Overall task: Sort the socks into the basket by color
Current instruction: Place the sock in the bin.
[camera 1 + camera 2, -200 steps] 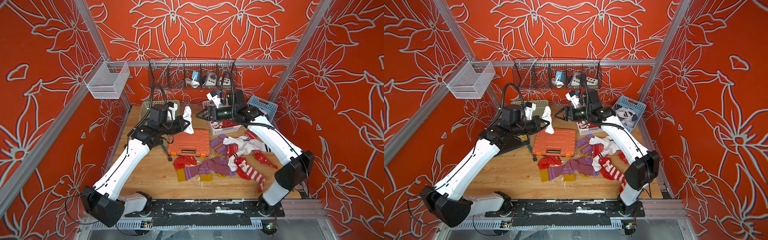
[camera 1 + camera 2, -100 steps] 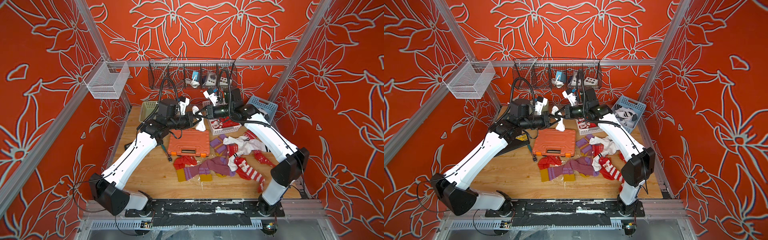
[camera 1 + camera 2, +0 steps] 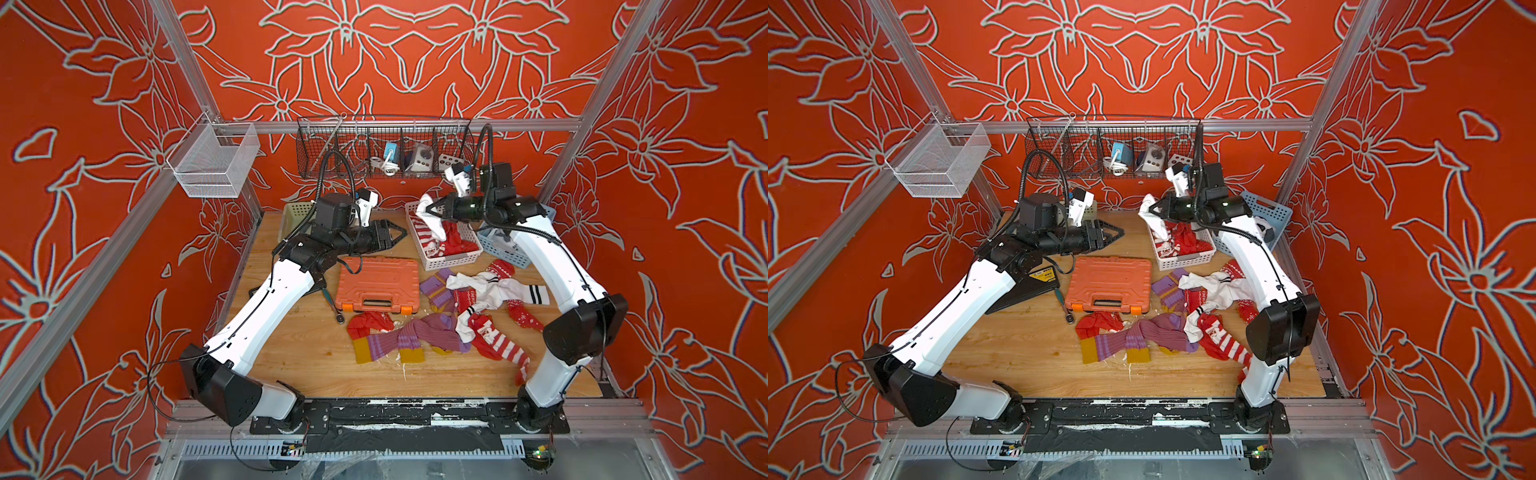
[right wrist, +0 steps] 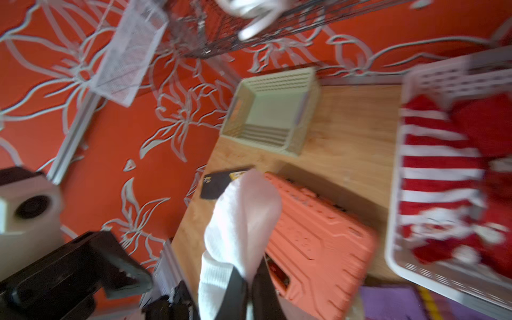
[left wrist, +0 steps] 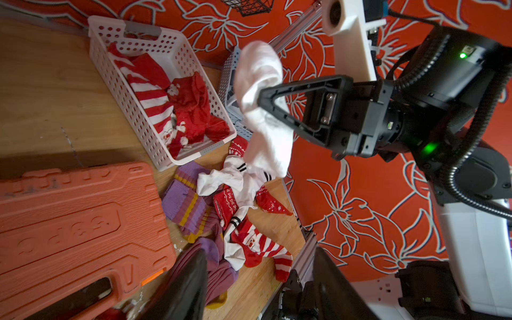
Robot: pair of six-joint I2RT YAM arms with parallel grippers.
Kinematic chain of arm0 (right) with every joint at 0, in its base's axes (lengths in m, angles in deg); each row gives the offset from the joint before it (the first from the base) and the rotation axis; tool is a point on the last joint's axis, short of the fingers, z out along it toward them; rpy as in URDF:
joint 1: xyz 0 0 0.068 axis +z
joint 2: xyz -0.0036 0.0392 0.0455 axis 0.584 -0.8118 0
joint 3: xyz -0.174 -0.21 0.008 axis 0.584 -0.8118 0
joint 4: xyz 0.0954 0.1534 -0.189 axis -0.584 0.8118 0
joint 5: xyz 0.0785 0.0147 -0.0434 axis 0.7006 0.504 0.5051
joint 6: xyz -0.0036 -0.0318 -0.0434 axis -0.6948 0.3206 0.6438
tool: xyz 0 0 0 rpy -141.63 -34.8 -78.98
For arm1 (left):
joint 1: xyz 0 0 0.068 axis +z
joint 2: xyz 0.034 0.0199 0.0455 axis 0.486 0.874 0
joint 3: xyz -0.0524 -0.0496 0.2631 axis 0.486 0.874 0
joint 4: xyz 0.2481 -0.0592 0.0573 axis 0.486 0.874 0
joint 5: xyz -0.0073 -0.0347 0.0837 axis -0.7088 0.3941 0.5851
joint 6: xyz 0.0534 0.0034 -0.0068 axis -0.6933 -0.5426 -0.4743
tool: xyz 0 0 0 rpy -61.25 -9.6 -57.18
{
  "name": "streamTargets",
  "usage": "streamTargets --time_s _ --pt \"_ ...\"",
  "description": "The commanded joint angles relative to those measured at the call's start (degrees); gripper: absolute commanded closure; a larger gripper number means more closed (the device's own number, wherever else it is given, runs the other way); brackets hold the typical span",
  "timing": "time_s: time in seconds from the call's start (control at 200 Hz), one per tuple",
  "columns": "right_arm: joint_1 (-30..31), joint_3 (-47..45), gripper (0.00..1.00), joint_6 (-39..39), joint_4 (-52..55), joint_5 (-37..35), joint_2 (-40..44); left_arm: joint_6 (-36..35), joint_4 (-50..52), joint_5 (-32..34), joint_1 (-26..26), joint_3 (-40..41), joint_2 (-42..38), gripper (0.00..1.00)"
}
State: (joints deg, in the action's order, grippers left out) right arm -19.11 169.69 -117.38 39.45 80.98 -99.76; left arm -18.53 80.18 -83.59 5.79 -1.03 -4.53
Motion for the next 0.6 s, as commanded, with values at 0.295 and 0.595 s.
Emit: streamTargets --time_s 0.295,0.595 --pt "-16.5 7.8 1.0 10.2 4.5 -33.9 -12.1 -7.5 11.8 5.2 2.9 2.0 2.3 0.39" --pt "-21.3 27.0 1.0 14.0 10.3 -41.0 -31.1 -10.3 13.0 5.5 2.5 2.6 4.6 0.39"
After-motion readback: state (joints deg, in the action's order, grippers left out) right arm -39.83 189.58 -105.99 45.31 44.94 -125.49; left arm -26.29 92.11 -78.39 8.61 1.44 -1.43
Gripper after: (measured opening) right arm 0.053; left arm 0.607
